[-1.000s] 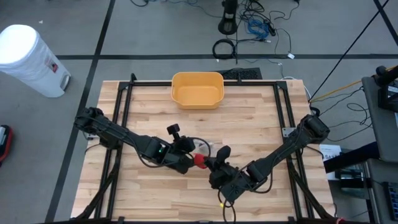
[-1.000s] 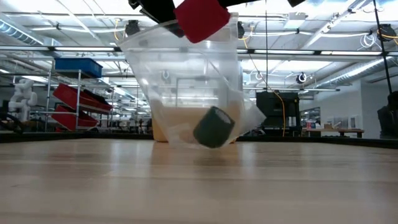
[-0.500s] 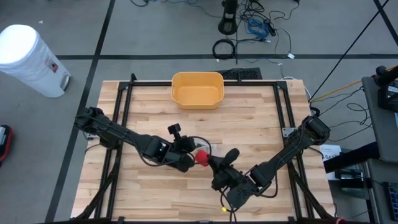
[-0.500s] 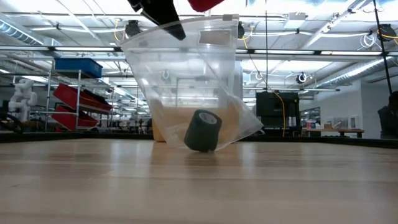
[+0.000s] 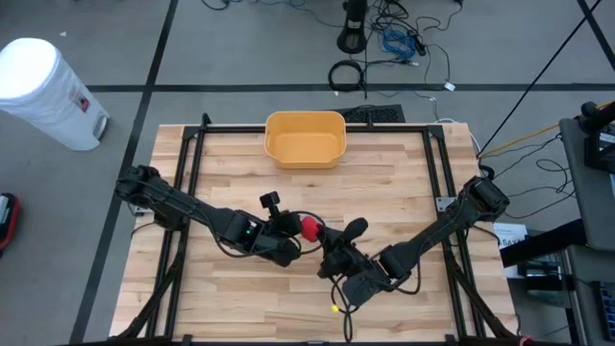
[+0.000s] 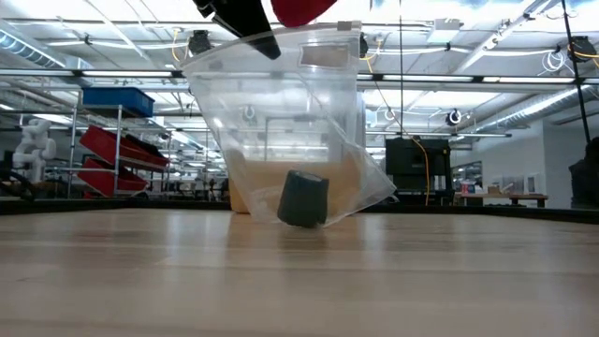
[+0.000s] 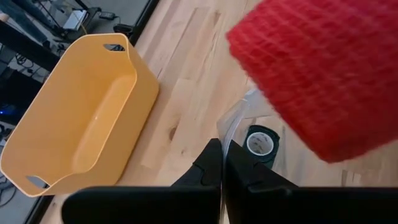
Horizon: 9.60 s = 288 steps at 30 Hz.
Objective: Roll bandage
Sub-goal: Put the red bandage into the transparent zip bag
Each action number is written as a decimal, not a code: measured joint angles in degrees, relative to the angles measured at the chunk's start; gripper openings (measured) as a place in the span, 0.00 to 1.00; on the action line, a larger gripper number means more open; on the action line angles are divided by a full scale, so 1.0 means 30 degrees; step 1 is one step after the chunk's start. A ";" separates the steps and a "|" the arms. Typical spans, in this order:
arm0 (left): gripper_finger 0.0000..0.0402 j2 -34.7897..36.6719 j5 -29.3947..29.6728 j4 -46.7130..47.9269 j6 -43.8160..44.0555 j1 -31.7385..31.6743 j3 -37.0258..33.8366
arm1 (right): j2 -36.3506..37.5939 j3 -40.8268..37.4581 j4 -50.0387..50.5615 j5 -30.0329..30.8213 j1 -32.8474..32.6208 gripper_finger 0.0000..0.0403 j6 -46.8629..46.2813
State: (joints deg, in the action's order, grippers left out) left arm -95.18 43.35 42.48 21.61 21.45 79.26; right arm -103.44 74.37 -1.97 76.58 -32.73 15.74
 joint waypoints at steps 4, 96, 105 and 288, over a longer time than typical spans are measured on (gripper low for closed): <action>0.00 0.0000 -0.0029 0.0008 -0.0035 0.0015 0.0000 | 0.0000 0.0000 0.0264 -0.0094 0.0181 0.10 -0.0126; 0.00 0.0415 0.2164 0.0206 0.2715 0.0102 0.0678 | 0.0000 0.0000 0.2012 -0.1107 -0.0038 0.10 -0.0966; 0.00 0.0415 0.3546 0.0888 0.3816 0.0000 0.0663 | 0.0000 0.0007 -0.0258 0.0816 -0.0197 0.10 0.0896; 0.00 0.0415 -1.1695 0.6074 -0.2863 -0.3145 0.5058 | 0.0000 0.0007 -0.4841 -0.0179 -0.0922 0.10 0.4406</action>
State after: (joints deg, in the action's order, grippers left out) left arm -93.93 8.27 60.70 13.02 12.02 94.44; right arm -103.44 74.39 -16.49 76.04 -35.49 28.96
